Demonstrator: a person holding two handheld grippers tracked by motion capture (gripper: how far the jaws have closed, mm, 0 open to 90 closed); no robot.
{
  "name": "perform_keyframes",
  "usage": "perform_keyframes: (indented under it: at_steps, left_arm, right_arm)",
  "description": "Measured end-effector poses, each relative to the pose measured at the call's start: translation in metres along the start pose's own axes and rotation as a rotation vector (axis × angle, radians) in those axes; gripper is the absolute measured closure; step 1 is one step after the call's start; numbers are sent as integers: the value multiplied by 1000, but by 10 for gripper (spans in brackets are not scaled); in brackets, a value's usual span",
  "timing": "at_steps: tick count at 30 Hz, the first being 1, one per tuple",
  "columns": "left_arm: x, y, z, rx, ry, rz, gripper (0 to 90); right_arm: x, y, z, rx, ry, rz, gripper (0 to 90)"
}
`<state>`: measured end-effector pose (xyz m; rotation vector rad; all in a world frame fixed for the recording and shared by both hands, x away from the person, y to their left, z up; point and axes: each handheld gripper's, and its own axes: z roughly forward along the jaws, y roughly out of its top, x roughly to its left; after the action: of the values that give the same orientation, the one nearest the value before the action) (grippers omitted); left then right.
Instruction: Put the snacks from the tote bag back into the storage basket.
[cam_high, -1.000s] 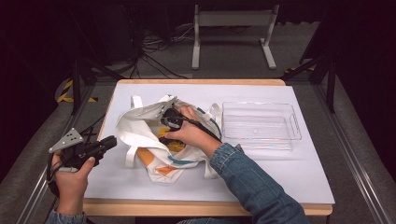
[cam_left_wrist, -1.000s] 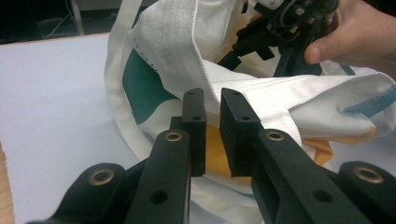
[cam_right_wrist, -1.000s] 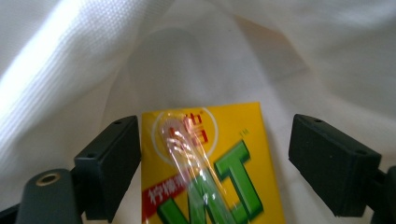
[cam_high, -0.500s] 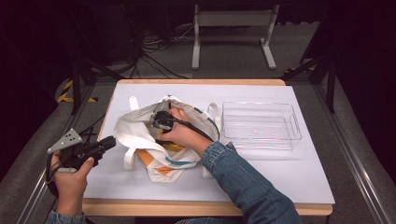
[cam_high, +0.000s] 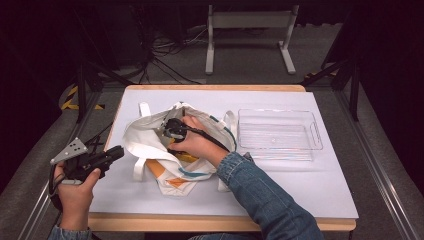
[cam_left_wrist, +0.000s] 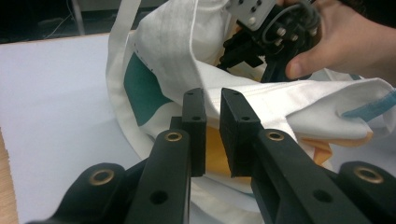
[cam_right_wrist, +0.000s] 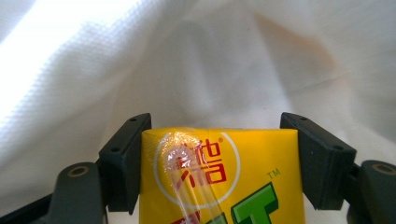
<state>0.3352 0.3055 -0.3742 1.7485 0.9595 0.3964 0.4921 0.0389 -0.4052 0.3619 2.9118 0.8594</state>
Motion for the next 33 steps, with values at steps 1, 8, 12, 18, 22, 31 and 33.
perform_keyframes:
  at_steps: [1, 8, 12, 18, 22, 31, 33]
  left_arm:
    - [0, 0, 0, 1, 0, 3, 806]
    - [-1, 0, 1, 0, -1, 1, 806]
    - [-2, 1, 1, 0, -1, -1, 807]
    - [-3, 1, 2, 4, -3, 6, 806]
    - [-4, 1, 3, 6, -5, 4, 807]
    - [-5, 2, 5, 8, -4, 6, 806]
    - [-5, 2, 5, 9, -4, 5, 806]
  right_arm:
    - [0, -1, -4, -13, -8, -3, 281]
    - [7, -7, -35, -92, -52, 6, 281]
    - [10, -18, -57, -146, -67, 14, 280]
    - [17, -40, -79, -184, -88, 11, 279]
    - [20, -57, -93, -193, -103, 24, 279]
    - [20, -80, -109, -165, -105, 77, 279]
    - [20, -83, -110, -162, -106, 80, 279]
